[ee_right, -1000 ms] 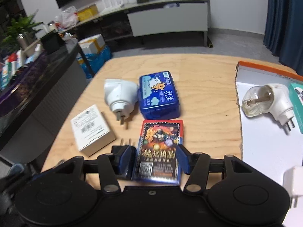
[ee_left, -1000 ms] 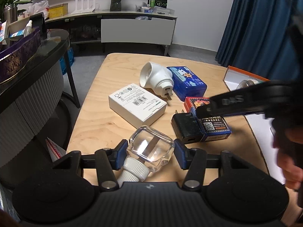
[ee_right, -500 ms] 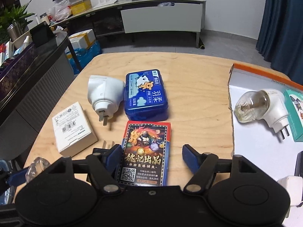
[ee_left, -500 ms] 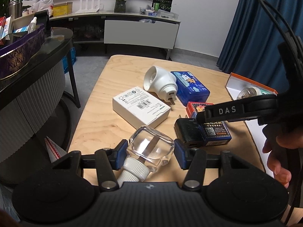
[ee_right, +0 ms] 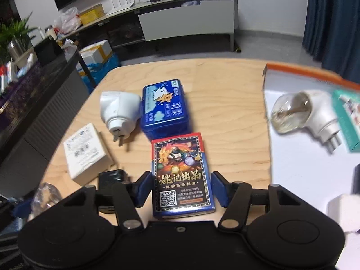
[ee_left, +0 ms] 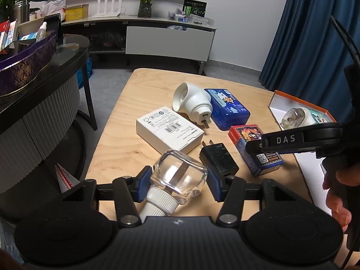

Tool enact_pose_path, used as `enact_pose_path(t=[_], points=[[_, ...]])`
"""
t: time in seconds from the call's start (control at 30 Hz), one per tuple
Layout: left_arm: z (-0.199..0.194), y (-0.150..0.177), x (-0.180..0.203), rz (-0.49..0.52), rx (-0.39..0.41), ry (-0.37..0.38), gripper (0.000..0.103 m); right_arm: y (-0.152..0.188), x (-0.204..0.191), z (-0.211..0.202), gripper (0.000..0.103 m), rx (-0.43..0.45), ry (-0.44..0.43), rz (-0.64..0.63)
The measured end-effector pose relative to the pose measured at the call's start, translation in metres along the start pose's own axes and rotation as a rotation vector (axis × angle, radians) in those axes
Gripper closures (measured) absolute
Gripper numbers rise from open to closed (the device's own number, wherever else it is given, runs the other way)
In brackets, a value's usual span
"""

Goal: Organize rigid objects
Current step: 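Grasp the glass air-freshener bottle with left tool while right tool grasps the red card box, then carry the glass bottle and red card box over the white tray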

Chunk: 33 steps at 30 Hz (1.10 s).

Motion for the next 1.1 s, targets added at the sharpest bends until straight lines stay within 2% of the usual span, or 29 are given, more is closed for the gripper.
enact_pose_path(t=[0.07,0.13,0.27,0.3,0.33,0.53,0.77,0.97,1.1], points=[[0.0,0.0,0.0,0.0,-0.001,-0.001,0.05,-0.001,-0.003,0.001,0.031,0.002,0.005,-0.016],[0.0,0.0,0.001,0.0,-0.002,0.0,0.05,-0.002,-0.008,0.008,0.019,-0.03,-0.006,-0.039],[-0.001,-0.002,0.002,0.006,0.001,-0.002,0.05,0.003,-0.016,0.018,0.021,-0.032,0.043,-0.123],[-0.001,-0.002,0.002,0.006,0.002,-0.004,0.05,0.003,-0.016,0.018,0.024,-0.023,0.048,-0.129],[-0.001,-0.002,0.002,0.005,0.002,-0.008,0.05,0.003,-0.015,0.017,0.032,-0.017,0.055,-0.129],[-0.004,-0.005,0.006,0.0,0.01,-0.016,0.05,0.005,-0.01,0.007,0.033,-0.012,0.085,-0.119],[-0.016,-0.012,0.021,0.014,0.029,-0.008,0.05,0.005,0.001,-0.037,0.033,0.058,0.072,-0.108],[-0.027,-0.018,0.045,0.031,0.044,0.016,0.05,0.011,0.028,-0.081,0.033,0.112,0.059,-0.047],[-0.032,-0.02,0.065,0.052,0.051,0.036,0.05,0.019,0.054,-0.112,0.033,0.161,0.082,-0.001]])
Point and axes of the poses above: each gripper's, at about its wrist camera, not at the fingertips, and z roughly the way its jaws point, x to its right, y to its underside, the point moved 7 cm from there along z, roughly the way its jaws point, and after that the axes turned 1 degree about y, right-handed, at the moved point
